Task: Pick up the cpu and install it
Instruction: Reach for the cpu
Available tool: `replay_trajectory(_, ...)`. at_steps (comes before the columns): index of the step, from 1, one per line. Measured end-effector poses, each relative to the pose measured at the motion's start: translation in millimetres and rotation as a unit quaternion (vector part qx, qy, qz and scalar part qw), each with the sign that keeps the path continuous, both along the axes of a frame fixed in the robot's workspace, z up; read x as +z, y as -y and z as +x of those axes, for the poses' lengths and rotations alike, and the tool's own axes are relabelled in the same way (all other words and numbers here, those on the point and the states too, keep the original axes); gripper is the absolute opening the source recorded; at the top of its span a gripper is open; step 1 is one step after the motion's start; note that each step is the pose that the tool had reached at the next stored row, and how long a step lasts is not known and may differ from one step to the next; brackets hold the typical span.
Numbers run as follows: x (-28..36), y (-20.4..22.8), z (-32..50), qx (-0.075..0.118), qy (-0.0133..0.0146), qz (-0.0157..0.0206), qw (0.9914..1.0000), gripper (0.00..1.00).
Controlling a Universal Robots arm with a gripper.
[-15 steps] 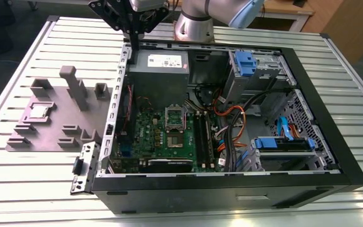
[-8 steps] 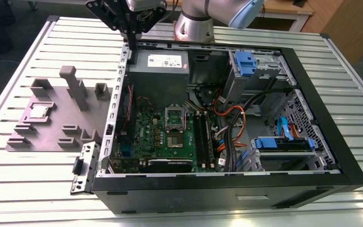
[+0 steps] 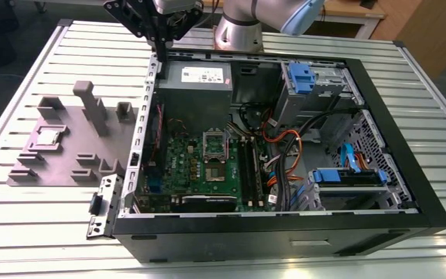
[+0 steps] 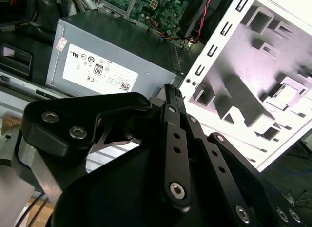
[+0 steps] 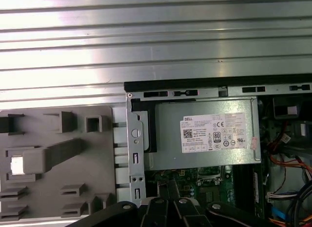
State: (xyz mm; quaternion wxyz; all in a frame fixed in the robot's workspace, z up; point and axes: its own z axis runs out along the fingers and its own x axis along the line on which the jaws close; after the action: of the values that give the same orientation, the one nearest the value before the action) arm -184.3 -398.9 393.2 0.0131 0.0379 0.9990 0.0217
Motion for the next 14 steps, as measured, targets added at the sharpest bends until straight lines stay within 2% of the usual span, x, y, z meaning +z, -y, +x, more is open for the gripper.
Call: replay_trajectory(14, 0.0, 0.0, -5.1, 0.000, 0.0000, 0.0000, 1.00000, 0.11)
